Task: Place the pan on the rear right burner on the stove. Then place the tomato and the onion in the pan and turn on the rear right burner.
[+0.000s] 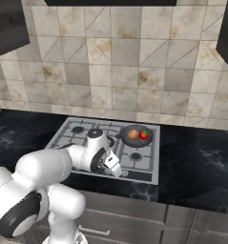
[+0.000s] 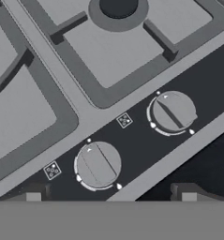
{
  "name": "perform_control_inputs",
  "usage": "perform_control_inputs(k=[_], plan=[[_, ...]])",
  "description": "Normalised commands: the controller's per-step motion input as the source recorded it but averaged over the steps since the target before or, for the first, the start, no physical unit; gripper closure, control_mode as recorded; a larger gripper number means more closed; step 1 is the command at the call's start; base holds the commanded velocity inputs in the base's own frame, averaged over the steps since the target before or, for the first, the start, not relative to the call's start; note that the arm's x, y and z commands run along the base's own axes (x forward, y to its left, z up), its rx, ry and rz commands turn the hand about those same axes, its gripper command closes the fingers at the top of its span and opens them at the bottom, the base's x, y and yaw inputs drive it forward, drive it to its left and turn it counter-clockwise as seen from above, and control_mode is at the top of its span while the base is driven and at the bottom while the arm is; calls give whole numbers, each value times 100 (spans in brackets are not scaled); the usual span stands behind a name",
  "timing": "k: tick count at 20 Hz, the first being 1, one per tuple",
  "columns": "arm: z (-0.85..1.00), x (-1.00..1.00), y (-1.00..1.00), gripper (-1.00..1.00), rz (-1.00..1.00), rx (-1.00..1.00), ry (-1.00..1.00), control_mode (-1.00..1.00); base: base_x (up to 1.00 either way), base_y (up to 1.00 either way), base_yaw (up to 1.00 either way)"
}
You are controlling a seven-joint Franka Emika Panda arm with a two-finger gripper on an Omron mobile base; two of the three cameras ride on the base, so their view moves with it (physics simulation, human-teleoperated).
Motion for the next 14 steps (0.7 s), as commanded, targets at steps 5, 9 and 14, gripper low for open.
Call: perform_control_inputs(k=[5, 9, 14], plan=[[-23, 15, 5, -100, 0, -2, 1, -100, 0, 0, 0], [-28, 9, 0, -100, 0, -1, 0, -100, 0, 0, 0], [-26, 7, 0, -100, 0, 0, 0, -100, 0, 0, 0]])
